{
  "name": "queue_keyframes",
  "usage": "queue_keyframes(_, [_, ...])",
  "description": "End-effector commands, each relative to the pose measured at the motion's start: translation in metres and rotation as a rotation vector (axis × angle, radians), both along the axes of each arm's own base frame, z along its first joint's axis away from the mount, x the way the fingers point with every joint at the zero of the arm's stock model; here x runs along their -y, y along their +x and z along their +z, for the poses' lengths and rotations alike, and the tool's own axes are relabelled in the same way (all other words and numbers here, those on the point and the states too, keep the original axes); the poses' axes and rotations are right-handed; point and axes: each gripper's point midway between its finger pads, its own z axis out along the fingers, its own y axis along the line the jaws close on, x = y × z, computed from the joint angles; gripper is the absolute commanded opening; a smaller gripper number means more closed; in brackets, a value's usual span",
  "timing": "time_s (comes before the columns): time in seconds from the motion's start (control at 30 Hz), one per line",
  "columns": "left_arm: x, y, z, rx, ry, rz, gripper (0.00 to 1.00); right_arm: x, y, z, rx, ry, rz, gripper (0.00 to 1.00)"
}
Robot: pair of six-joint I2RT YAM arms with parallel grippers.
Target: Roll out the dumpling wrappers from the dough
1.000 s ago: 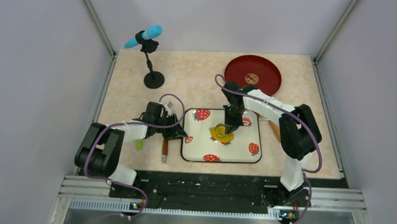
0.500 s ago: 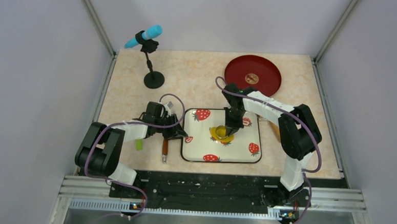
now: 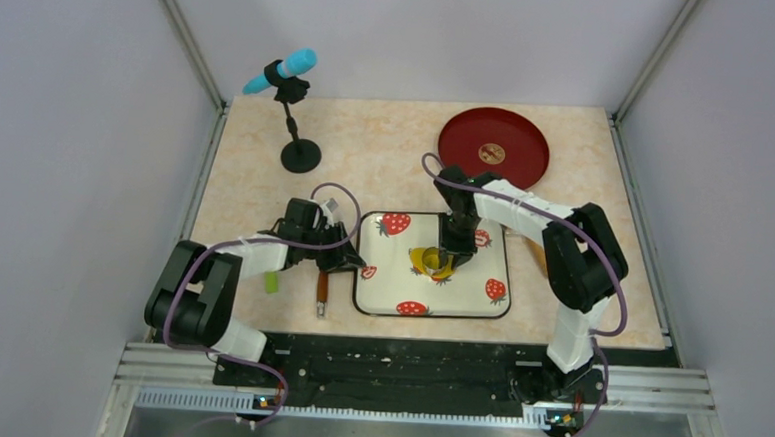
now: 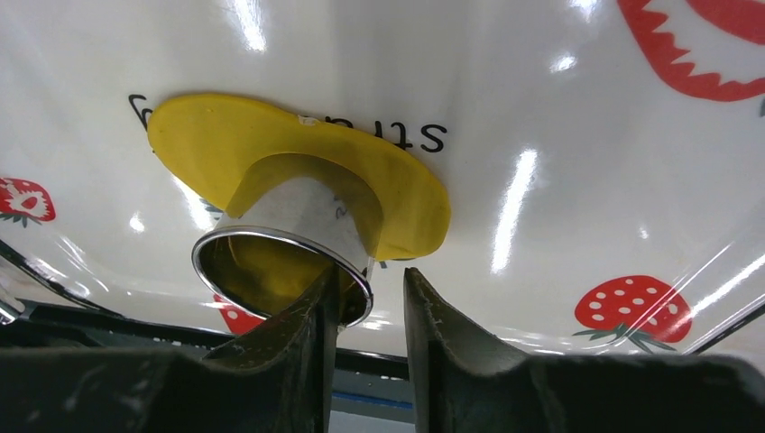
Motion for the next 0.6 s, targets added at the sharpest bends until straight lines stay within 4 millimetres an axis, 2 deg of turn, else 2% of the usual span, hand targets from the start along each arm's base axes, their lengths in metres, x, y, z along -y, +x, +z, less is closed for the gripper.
queue_keyframes(0.0, [-0.003, 0.017, 0.031, 0.096, 0.027, 0.012, 0.37, -0.004, 0.017, 0.038, 0.107, 0.023, -0.007, 0.37])
queue_keyframes(0.07, [-0.007, 0.024, 0.047, 0.134, 0.059, 0.033, 0.37, -0.004, 0.022, 0.048, 0.138, 0.024, -0.008, 0.43])
queue_keyframes(0.17, [-0.016, 0.031, 0.070, 0.184, 0.120, 0.072, 0.39, -0.002, 0.026, 0.060, 0.167, 0.033, -0.016, 0.44])
queue_keyframes(0.27, [-0.011, 0.035, 0.091, 0.232, 0.121, 0.056, 0.39, -0.001, 0.028, 0.068, 0.177, 0.063, -0.030, 0.44])
queue_keyframes(0.37, [0.006, 0.034, 0.105, 0.248, 0.088, 0.021, 0.39, 0.001, 0.030, 0.076, 0.188, 0.113, -0.045, 0.44])
queue_keyframes(0.57, [0.056, 0.030, 0.112, 0.214, -0.046, -0.064, 0.39, 0.008, 0.034, 0.083, 0.186, 0.312, -0.114, 0.43])
